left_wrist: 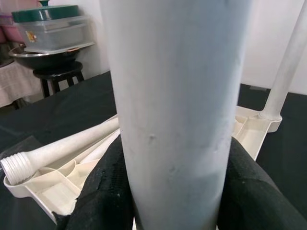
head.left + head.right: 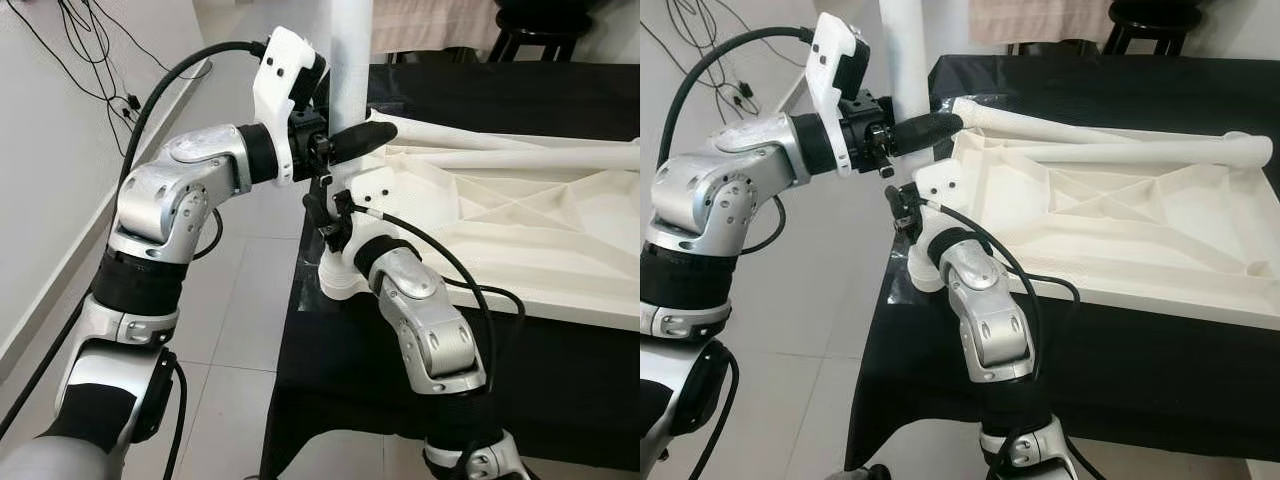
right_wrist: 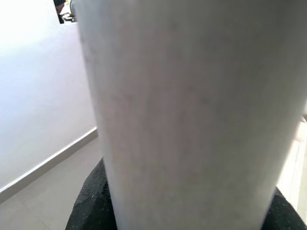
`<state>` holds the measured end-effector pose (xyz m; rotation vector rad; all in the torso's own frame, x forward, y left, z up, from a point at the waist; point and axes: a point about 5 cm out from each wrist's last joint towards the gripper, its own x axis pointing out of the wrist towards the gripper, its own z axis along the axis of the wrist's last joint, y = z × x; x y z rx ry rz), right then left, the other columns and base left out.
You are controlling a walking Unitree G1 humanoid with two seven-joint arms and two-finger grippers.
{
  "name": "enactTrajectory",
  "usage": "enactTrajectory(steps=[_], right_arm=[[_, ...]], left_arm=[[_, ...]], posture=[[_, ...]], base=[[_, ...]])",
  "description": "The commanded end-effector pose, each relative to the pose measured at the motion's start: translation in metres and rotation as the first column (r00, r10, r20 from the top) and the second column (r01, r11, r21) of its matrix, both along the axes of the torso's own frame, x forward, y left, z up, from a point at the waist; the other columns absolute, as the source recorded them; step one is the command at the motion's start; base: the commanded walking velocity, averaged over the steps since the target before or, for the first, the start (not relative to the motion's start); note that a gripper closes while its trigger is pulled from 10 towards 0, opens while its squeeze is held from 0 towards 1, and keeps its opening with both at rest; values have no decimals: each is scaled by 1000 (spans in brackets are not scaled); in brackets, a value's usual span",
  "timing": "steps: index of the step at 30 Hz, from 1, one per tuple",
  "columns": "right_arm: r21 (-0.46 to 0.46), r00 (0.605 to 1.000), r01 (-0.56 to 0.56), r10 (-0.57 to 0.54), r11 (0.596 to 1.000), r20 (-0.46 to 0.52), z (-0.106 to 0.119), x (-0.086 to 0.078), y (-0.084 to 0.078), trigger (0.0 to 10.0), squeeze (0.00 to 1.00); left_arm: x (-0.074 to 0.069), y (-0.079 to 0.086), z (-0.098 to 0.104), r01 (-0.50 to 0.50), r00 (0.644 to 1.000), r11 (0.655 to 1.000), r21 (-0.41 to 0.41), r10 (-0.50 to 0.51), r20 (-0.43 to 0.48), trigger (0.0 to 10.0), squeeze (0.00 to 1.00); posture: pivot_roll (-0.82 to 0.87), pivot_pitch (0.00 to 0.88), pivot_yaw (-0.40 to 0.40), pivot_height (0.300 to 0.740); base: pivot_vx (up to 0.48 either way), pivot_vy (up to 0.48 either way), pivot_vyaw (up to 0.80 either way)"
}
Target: Building children table
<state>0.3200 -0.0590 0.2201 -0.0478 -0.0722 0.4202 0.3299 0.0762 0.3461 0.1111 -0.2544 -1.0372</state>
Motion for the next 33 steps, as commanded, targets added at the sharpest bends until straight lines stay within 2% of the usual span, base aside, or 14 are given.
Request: enactTrajectory(steps=[1, 3, 4, 5, 6, 8, 9, 12, 17, 21, 22, 24, 25, 33], right_arm=[[-28, 983, 16, -21, 999, -185, -34, 1, -1, 10000, 0], [-25, 987, -28, 24, 999, -158, -28, 2, 2, 10000, 0], [-30, 988, -115, 112, 993, -109, -19, 9, 3, 10000, 1000], [-30, 988, -115, 112, 993, -109, -19, 9, 3, 10000, 1000], [-44, 952, -306, 306, 951, -4, 3, 21, 2, 10000, 1000], [-62, 923, -380, 382, 923, 33, 12, 26, -2, 10000, 1000], [-104, 886, -457, 463, 883, 33, 17, 30, -8, 10000, 0], [-194, 831, -546, 556, 815, -3, 18, 35, -17, 10000, 0], [-237, 781, -617, 621, 751, -66, 15, 43, -20, 10000, 0], [-231, 772, -629, 631, 743, -72, 15, 45, -19, 10000, 0], [-217, 758, -647, 648, 731, -75, 16, 46, -17, 6902, 0], [-217, 758, -647, 648, 731, -75, 16, 46, -17, 6902, 0], [-201, 739, -669, 670, 716, -74, 16, 49, -17, 0, 0], [-140, 679, -732, 731, 667, -70, 13, 53, -20, 0, 0]], left_arm=[[2, 1, -8, -20, 1000, 999, 37, 21, -21, 0, 0], [2, 1, -8, -19, 1000, 999, 37, 19, -21, 0, 0], [2, 0, -8, -16, 1000, 999, 38, 17, -21, 0, 0], [2, 0, -8, -16, 1000, 999, 38, 17, -21, 0, 0], [1, -2, -8, -8, 1000, 999, 41, 9, -21, 0, 0], [1, -2, -8, -5, 1000, 999, 43, 6, -21, 0, 0], [0, -3, -8, -1, 1000, 999, 45, 2, -21, 0, 0], [-1, -3, -9, 4, 1000, 999, 47, -3, -22, 0, 0], [-3, -4, -10, 10, 1000, 999, 48, -9, -24, 0, 0], [-3, -4, -10, 12, 1000, 999, 49, -10, -25, 0, 0], [-4, -5, -10, 12, 1000, 999, 50, -11, -25, 0, 0], [-4, -5, -10, 12, 1000, 999, 50, -11, -25, 0, 0], [-4, -5, -10, 11, 1000, 999, 51, -10, -23, 0, 0], [-3, -5, -9, 11, 1000, 999, 54, -10, -17, 0, 0]], posture=[[29, 166, 37, 740], [30, 165, 37, 740], [32, 165, 37, 740], [32, 165, 37, 740], [35, 164, 38, 740], [35, 164, 39, 740], [36, 164, 39, 740], [38, 167, 37, 740], [49, 171, 36, 740], [49, 171, 36, 740], [51, 172, 36, 740], [51, 172, 36, 740], [53, 171, 36, 740], [49, 167, 37, 740]], base=[[0, 0, 0], [0, 0, 0], [0, 0, 0], [0, 0, 0], [0, 0, 0], [0, 0, 0], [0, 0, 0], [0, 0, 0], [0, 0, 0], [0, 0, 0], [0, 0, 0], [0, 0, 0], [0, 0, 0], [0, 0, 0]])
